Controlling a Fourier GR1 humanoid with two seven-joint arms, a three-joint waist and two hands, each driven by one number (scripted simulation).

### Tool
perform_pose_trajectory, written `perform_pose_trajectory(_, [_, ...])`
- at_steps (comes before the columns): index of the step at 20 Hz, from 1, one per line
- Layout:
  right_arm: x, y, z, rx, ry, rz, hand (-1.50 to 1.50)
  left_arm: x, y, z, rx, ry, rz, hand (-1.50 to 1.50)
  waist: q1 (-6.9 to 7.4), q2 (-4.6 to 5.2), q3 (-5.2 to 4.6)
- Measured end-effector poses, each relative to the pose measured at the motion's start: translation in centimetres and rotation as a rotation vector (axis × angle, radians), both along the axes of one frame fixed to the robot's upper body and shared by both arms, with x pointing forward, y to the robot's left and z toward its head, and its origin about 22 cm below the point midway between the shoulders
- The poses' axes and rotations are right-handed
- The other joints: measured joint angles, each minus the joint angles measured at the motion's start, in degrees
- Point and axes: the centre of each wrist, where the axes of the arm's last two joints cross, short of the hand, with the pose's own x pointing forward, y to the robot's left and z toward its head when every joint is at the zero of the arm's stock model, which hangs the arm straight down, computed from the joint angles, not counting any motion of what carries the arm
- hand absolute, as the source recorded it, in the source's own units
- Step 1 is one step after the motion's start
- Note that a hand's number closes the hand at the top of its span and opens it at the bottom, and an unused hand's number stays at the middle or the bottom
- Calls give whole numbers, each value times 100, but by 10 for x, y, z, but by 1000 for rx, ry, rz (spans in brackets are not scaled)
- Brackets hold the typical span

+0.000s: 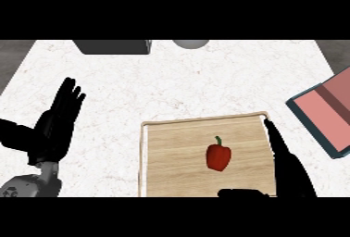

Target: Pick the bell pepper from the tray and place it in the cardboard box

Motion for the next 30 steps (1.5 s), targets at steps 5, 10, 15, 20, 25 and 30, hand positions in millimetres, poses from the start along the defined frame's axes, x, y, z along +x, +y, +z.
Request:
perform_pose_trajectory(5, [14, 11, -11, -10, 14, -25, -150, -3, -2, -4, 1, -5, 2, 0, -14, -1, 2])
perform_pose_trajectory(10, [18, 21, -16, -26, 17, -38, -150, 3, 6, -3, -2, -3, 3, 0, -31, -2, 2])
perform_pose_trajectory(15, [17, 24, -22, -12, 36, -47, -150, -3, 5, 2, -5, -3, 9, 0, -31, -6, 4])
perform_pose_trajectory(20, [18, 30, -35, -25, 71, -43, -150, -2, 1, 3, -1, 4, 4, 0, -35, -4, 5])
perform_pose_trajectory(25, [28, 32, -45, -58, 93, -56, -150, 0, 0, -3, 1, 2, 10, 0, -32, -1, 5])
perform_pose_trajectory(30, [33, 30, -47, -59, 105, -62, -150, -2, -2, -6, 4, 1, 7, 0, -30, -3, 5])
